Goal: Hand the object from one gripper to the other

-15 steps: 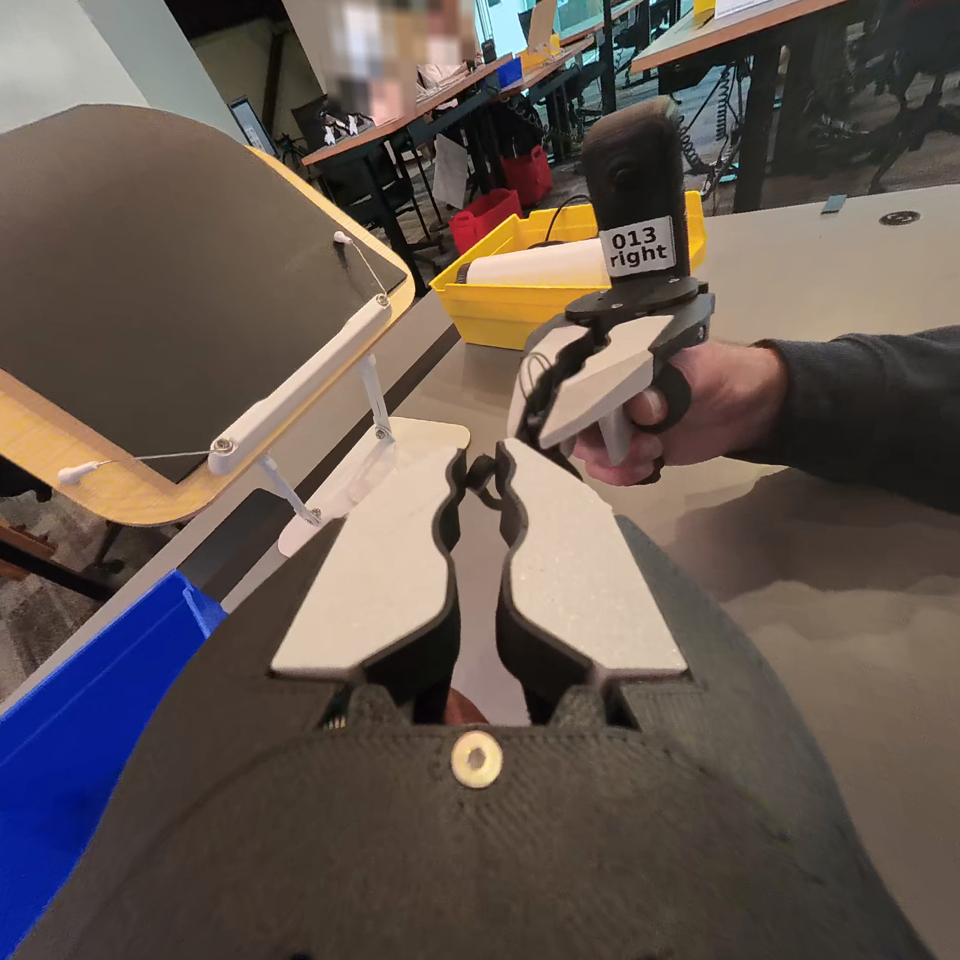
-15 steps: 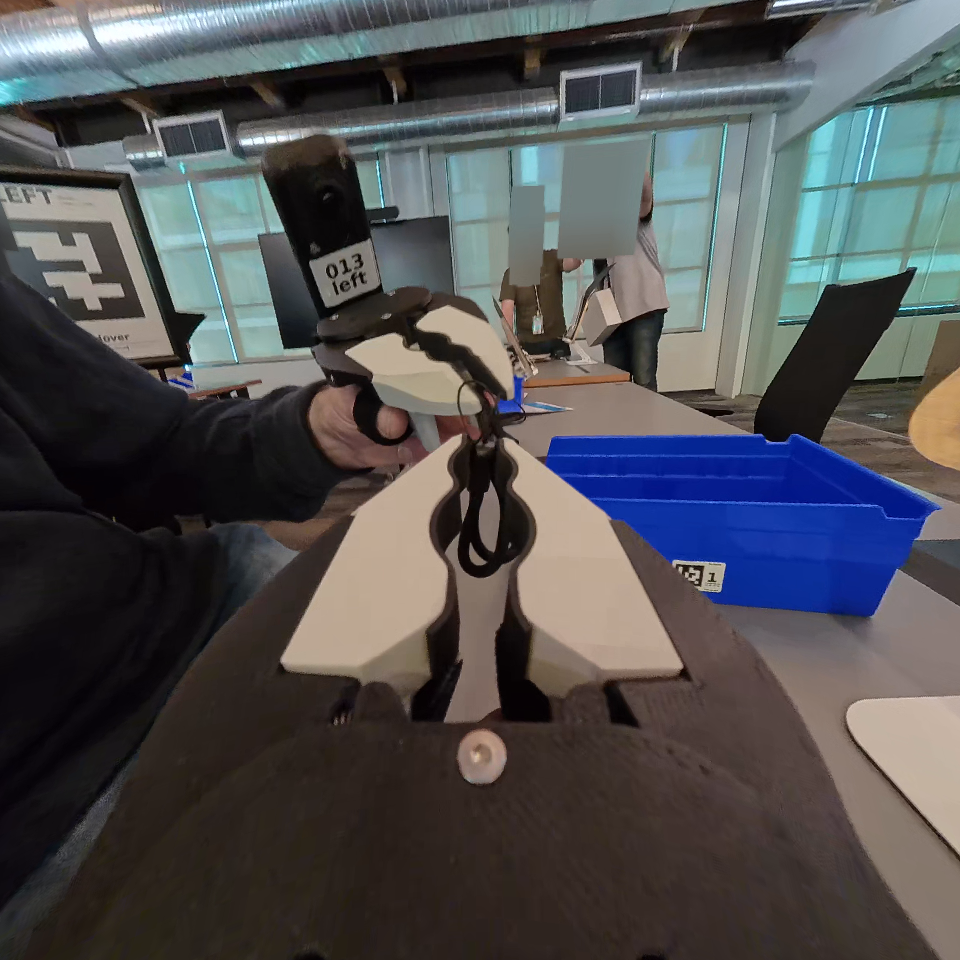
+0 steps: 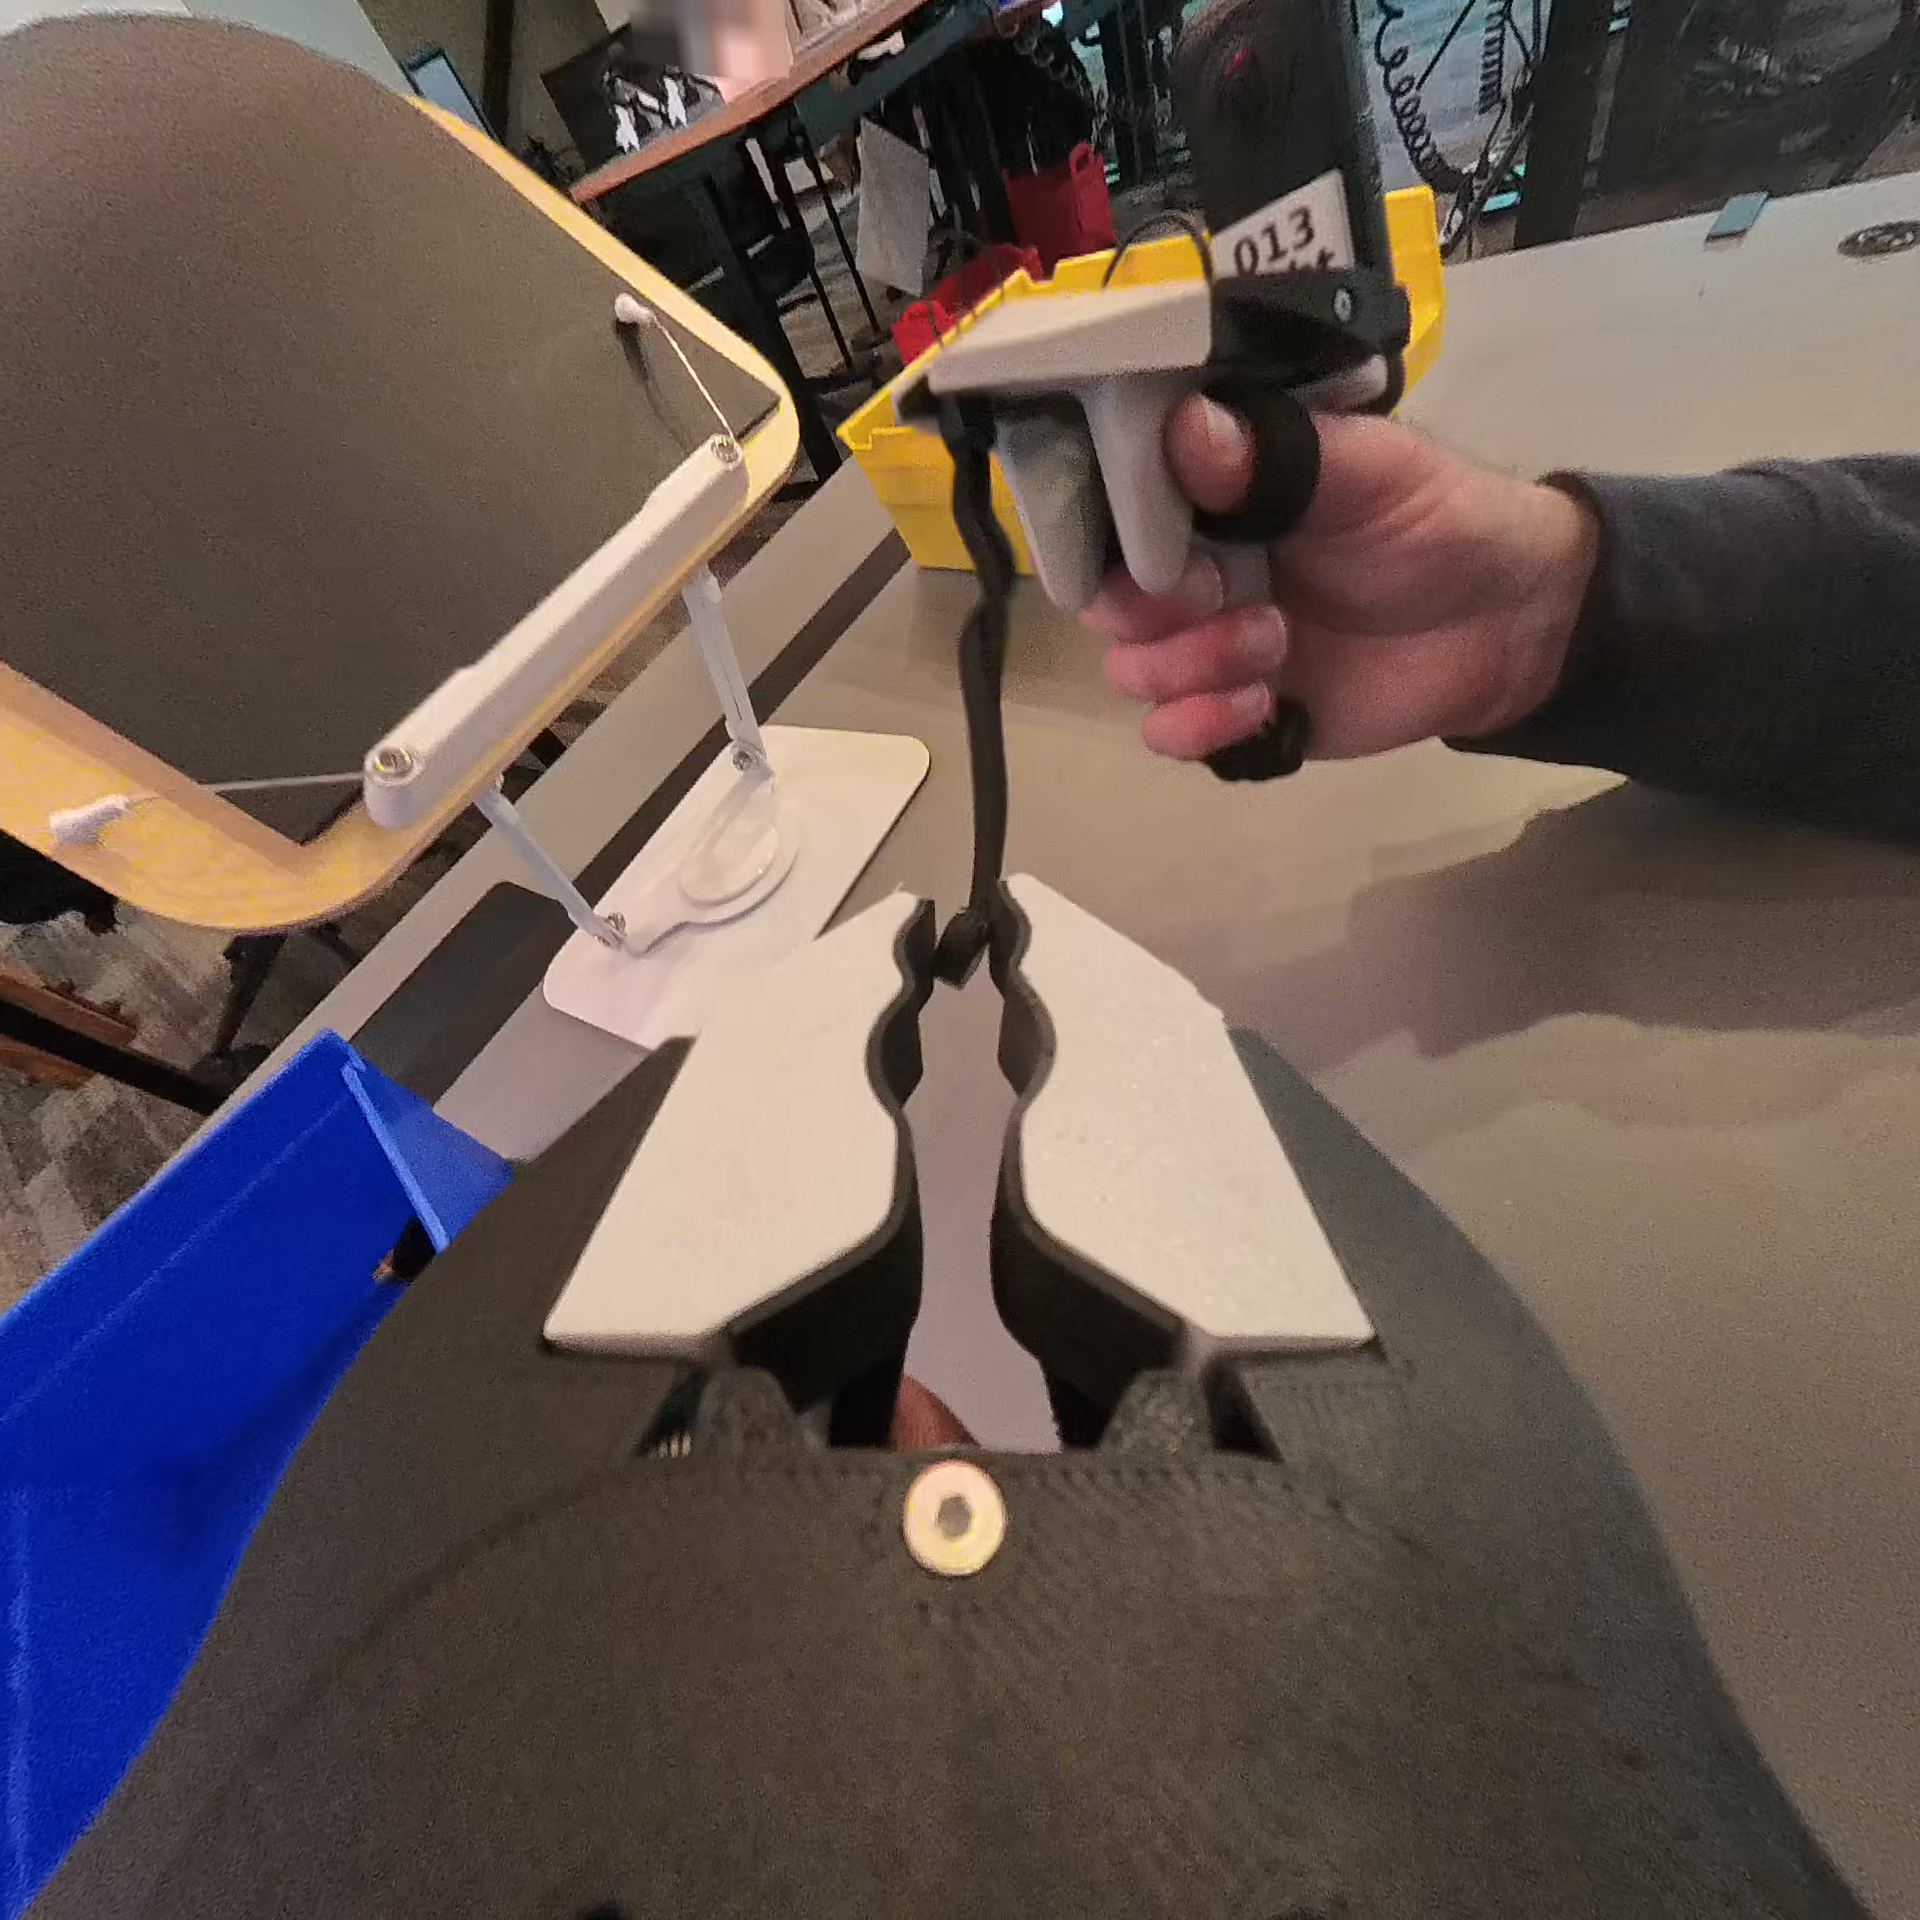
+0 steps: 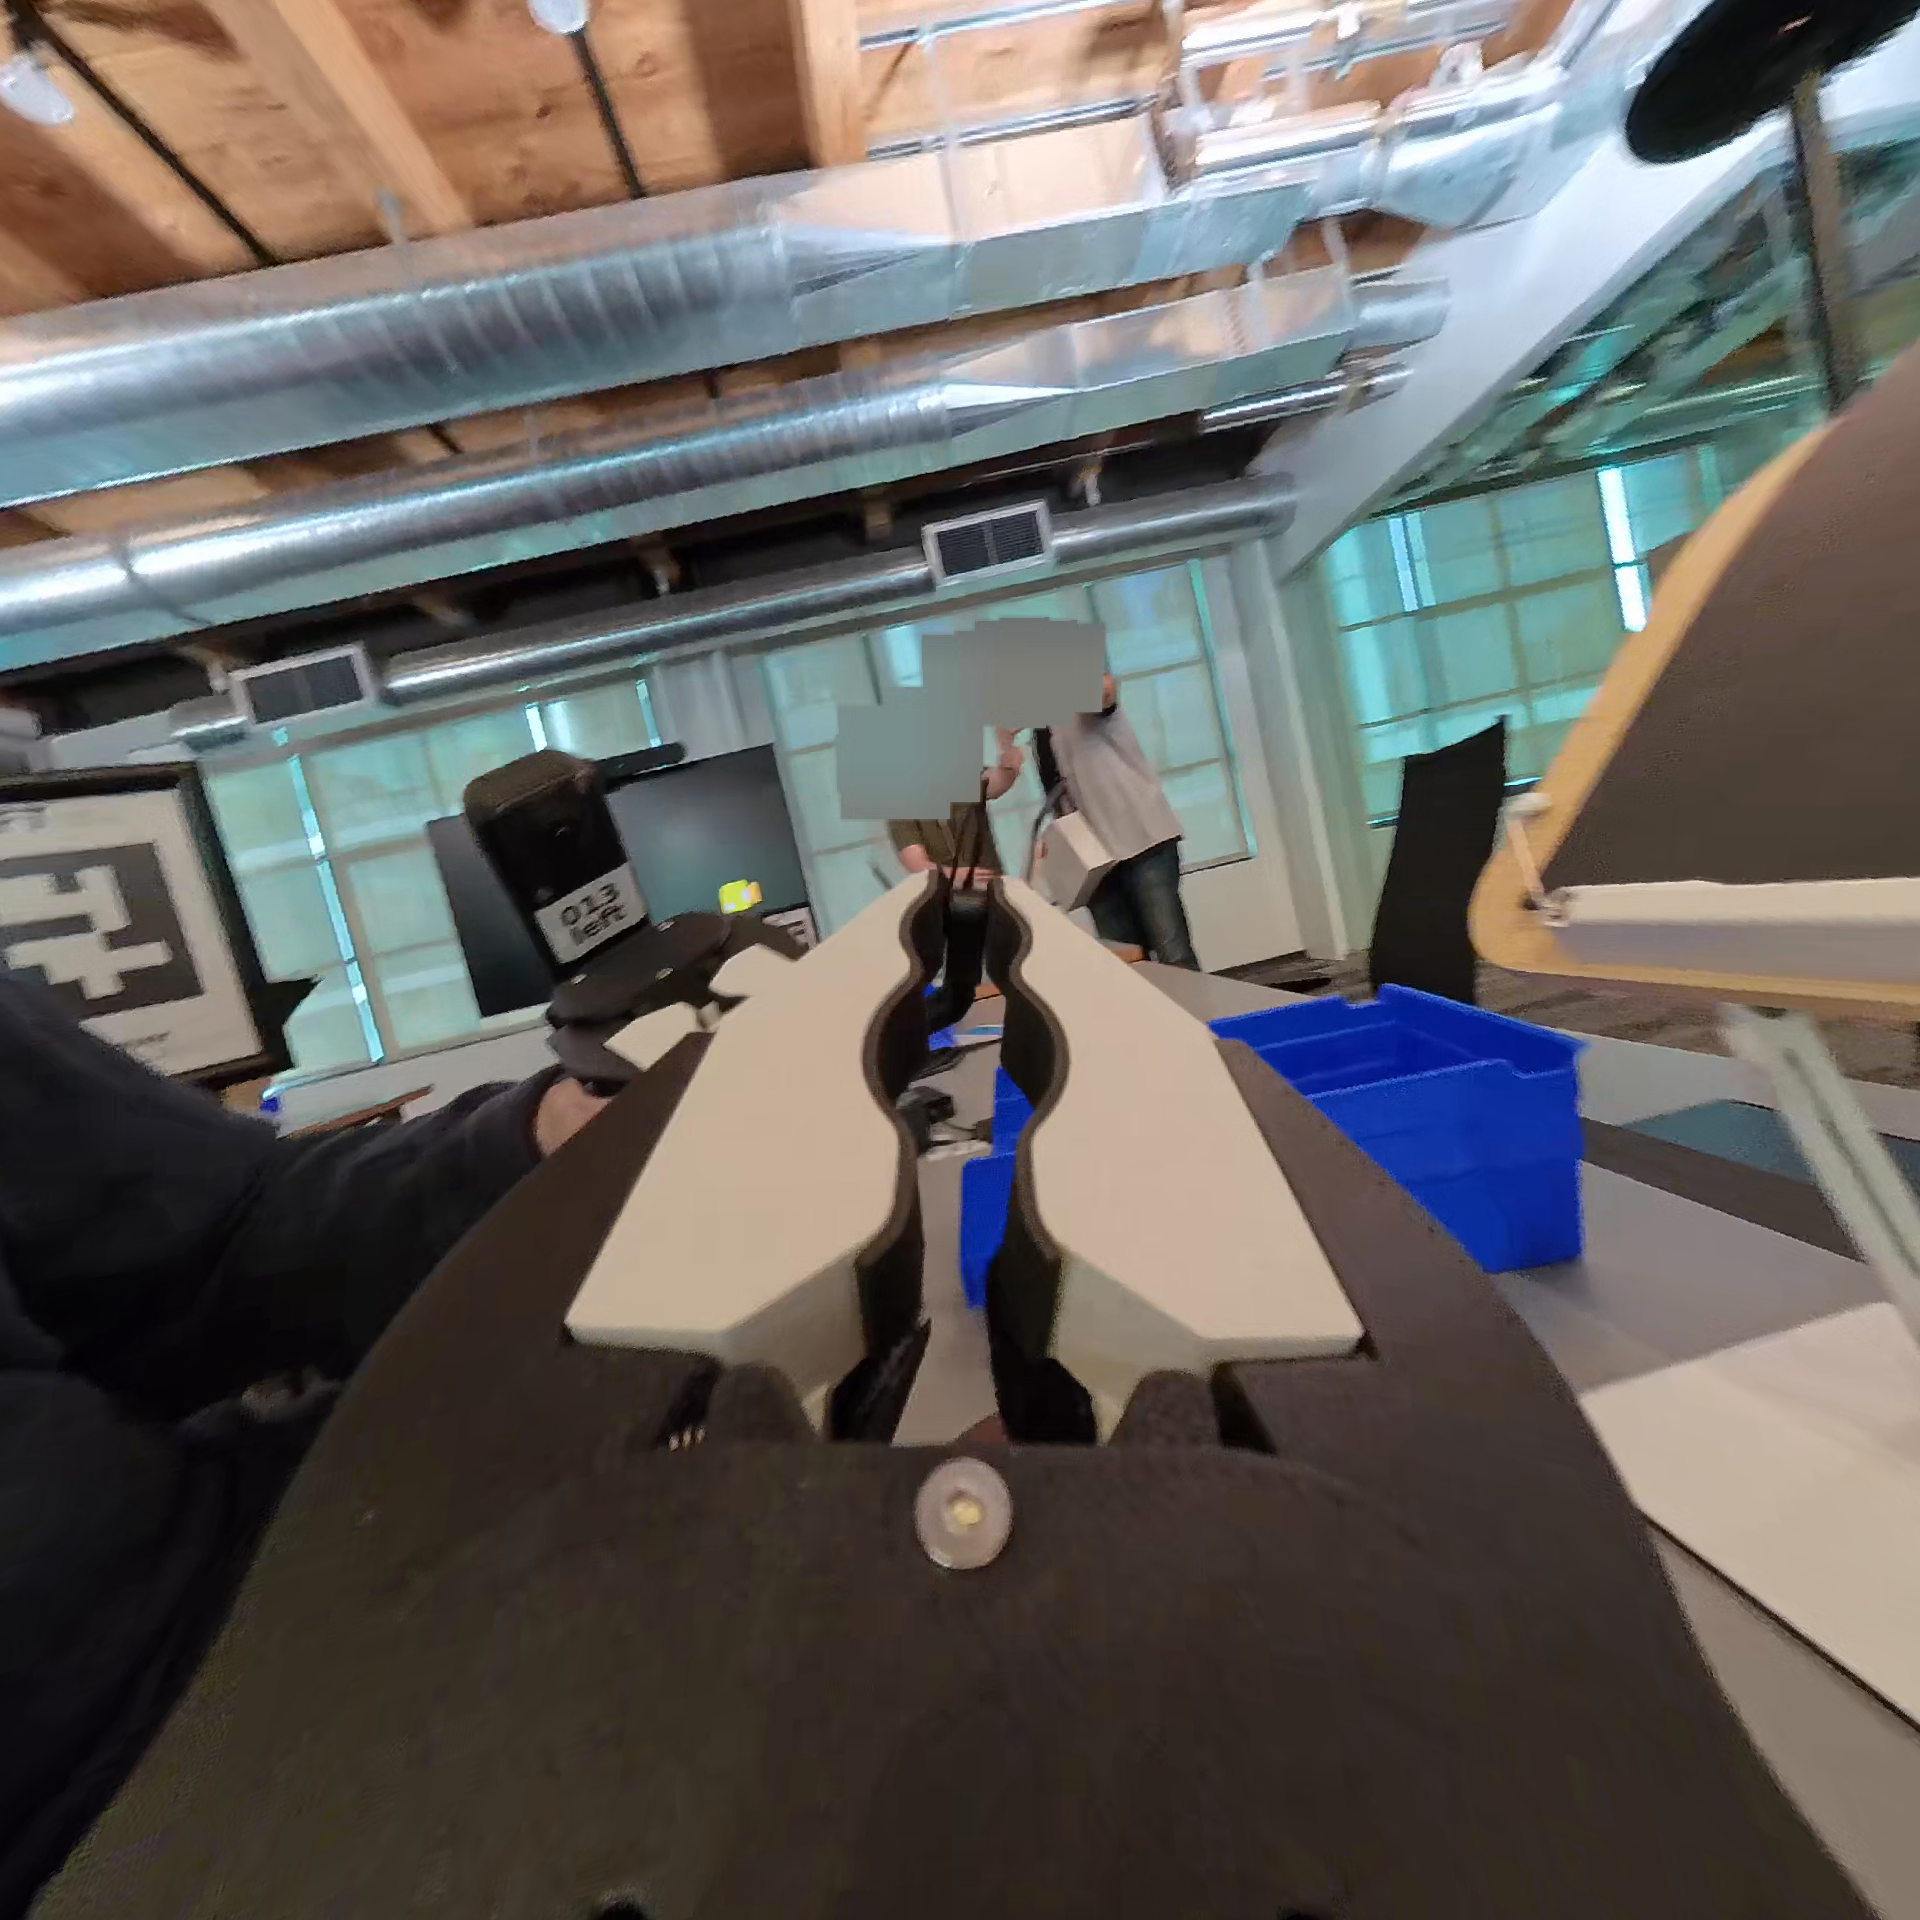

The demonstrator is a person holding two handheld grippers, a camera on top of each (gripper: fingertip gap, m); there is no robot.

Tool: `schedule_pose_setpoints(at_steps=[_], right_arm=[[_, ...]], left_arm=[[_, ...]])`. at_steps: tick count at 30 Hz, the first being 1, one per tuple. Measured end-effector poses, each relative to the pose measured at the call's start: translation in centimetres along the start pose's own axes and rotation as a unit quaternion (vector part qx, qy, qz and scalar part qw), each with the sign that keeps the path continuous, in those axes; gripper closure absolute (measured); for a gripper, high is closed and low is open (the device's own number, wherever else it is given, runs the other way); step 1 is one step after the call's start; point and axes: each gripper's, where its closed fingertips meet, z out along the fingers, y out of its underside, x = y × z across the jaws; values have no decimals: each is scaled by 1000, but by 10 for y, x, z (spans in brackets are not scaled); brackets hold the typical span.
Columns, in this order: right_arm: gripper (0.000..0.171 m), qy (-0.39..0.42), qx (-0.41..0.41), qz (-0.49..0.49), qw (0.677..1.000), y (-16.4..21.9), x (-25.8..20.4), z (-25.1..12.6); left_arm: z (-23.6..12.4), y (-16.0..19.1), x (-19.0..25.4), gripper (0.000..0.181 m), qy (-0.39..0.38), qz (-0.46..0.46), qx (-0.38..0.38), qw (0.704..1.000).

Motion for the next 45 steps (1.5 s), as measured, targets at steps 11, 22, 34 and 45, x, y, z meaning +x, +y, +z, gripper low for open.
schedule_pose_setpoints(at_steps=[11,22,34,45], right_arm=[[167,34,-15,-11,999,3,9,0],[167,-16,-45,-29,998,16,-17,16],[168,-6,-109,-13,994,41,-9,20],[114,65,-163,-27,984,57,18,16]], left_arm=[[5,16,29,176,37,38,-30,998],[25,28,46,176,47,70,-73,994],[23,3,32,176,40,17,-10,999],[-2,-34,12,176,52,-51,77,994]])
